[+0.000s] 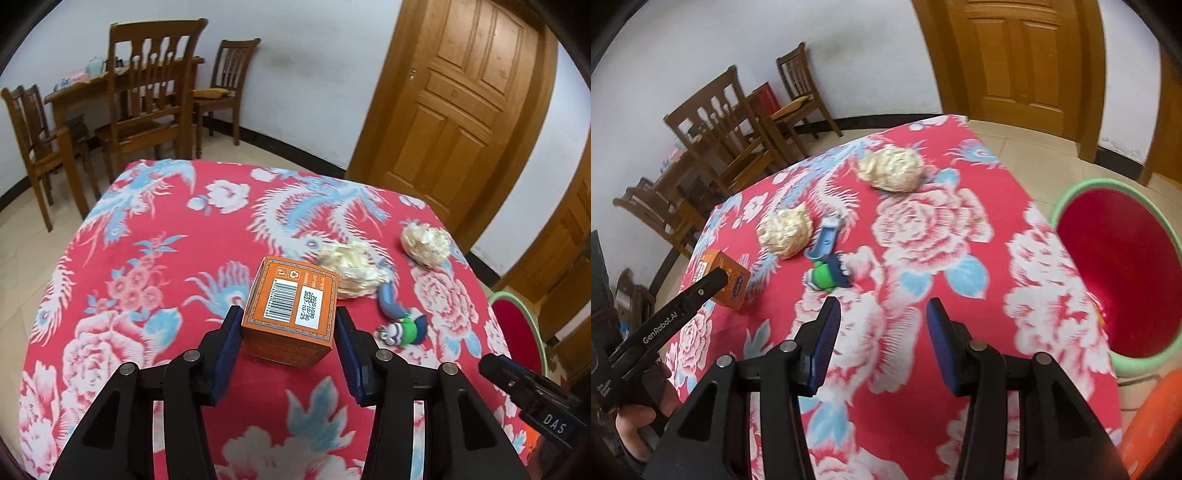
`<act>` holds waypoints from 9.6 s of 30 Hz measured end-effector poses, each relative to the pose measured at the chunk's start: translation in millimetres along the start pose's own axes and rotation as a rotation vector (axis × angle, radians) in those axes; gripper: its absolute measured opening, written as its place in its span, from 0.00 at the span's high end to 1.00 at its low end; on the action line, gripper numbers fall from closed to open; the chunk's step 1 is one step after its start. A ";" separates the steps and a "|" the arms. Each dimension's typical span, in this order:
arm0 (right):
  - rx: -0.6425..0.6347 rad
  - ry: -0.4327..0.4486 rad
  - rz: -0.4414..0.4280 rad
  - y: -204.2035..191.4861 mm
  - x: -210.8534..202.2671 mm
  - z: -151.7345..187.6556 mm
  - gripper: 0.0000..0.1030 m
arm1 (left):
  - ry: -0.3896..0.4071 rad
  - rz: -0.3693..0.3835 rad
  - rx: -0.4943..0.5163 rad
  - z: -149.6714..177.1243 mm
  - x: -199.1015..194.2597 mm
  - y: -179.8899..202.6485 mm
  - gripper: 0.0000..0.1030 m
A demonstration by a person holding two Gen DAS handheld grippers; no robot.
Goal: Collect trash
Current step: 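Grasp the orange box with left gripper, then grasp the green-and-white toy with right gripper while left gripper holds the box, then carry orange box and toy over the red bin and release both, then move both open grippers back toward the crumpled paper balls, then grasp a crumpled paper ball with left gripper while right gripper grasps another, then carry both paper balls over the red bin and open both grippers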
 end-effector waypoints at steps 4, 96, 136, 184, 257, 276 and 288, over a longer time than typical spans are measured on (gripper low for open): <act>-0.045 -0.008 -0.020 -22.3 9.3 -2.0 0.49 | 0.006 -0.017 -0.020 0.2 -1.8 -10.2 0.51; 0.429 0.134 0.203 242.2 -52.8 4.0 0.51 | -0.205 0.369 0.350 50.2 67.1 271.3 0.51; 0.537 0.084 0.201 281.5 -34.4 14.9 0.49 | -0.259 0.377 0.390 62.5 104.1 303.2 0.47; 0.100 0.100 -0.016 42.8 8.4 -91.2 0.36 | -0.041 0.001 0.038 -35.9 54.1 44.6 0.46; 0.257 0.162 0.021 127.9 -57.8 -47.2 0.63 | -0.013 0.272 0.141 -18.2 11.4 158.1 0.78; 0.407 0.163 0.095 223.5 -75.4 -14.7 0.63 | -0.124 0.364 0.250 32.0 34.5 252.4 0.78; 0.476 0.135 0.134 266.7 -65.8 0.0 0.62 | -0.205 0.405 0.307 65.1 63.5 301.4 0.78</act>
Point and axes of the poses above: each gripper's, at about its wrist camera, not at the fingertips, and x roughly the way its jaws point, y to its right, z to its underside, the point moved 9 cm from there along x, roughly the way its jaws point, and after that the axes turned 15 degrees about z, right-handed, at the moved point
